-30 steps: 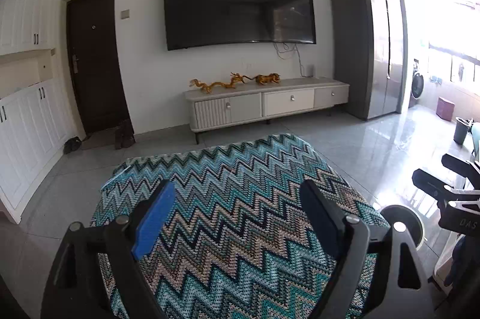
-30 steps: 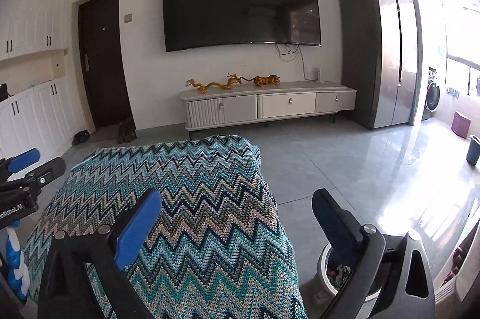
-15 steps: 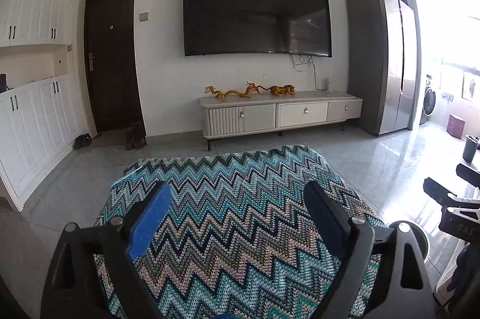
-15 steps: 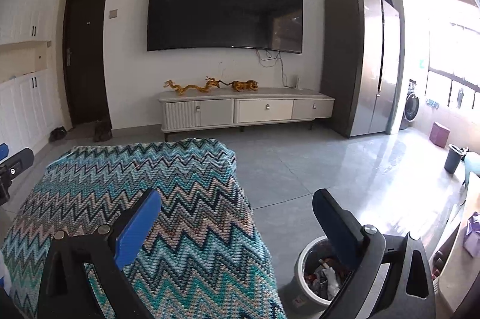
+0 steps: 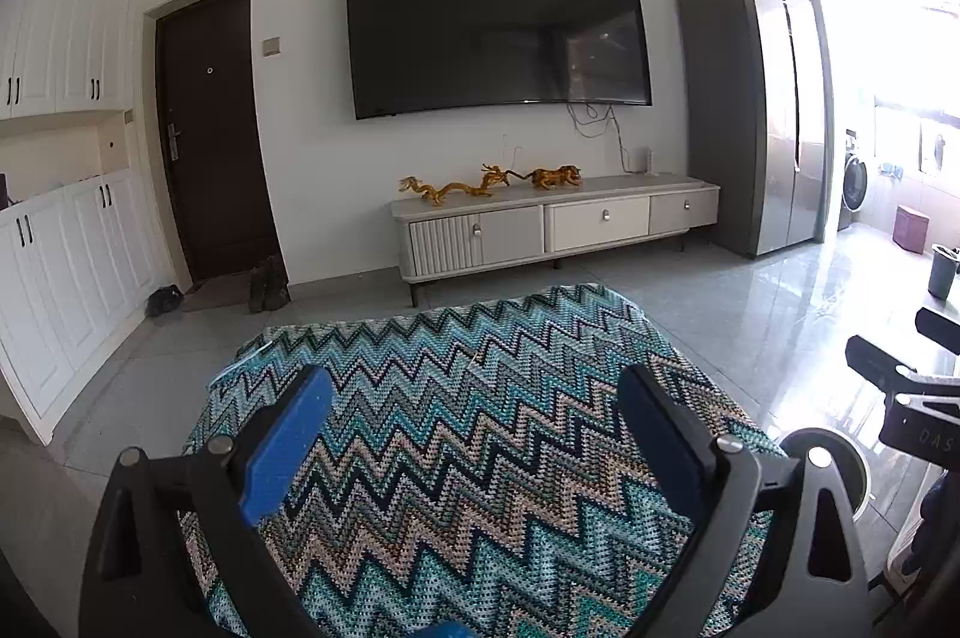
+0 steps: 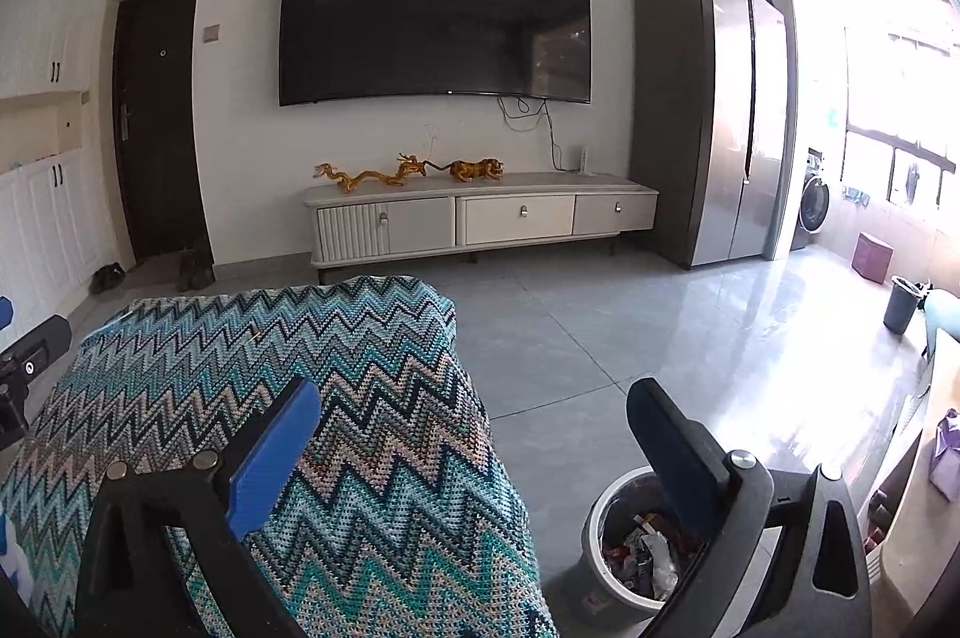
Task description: Collect trash
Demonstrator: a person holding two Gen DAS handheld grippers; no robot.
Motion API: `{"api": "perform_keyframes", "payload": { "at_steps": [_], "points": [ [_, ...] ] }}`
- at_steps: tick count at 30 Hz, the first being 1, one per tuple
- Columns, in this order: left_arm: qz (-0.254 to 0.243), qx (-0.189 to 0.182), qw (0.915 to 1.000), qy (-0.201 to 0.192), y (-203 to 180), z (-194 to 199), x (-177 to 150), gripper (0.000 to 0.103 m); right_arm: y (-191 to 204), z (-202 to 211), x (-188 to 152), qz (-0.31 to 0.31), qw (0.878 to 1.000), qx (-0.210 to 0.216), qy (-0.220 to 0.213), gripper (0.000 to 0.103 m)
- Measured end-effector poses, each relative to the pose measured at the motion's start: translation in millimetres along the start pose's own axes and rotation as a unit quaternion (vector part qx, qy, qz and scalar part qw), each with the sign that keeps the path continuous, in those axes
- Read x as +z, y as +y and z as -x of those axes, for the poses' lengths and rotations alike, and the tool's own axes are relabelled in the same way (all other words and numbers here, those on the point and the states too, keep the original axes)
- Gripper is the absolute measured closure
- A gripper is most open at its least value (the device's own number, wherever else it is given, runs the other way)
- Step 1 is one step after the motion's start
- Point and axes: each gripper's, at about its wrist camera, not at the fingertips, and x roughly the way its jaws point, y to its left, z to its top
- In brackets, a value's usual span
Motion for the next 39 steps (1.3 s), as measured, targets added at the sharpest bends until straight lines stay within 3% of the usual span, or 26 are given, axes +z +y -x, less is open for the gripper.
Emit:
{"api": "perform_keyframes", "payload": {
  "at_steps": [24,39],
  "points": [
    [-0.022,-0.036,0.9989,0.018,-30.6,-6.0,-6.5,0.007,-17.4,-5.2,-13.0,-0.02,0.999,-0.017,0.019,0.0],
    [-0.013,-0.026,0.9995,0.008,-27.1,2.9,-2.8,0.007,-18.8,-2.1,-14.4,-0.02,1.0,-0.016,0.016,0.0]
  ]
}}
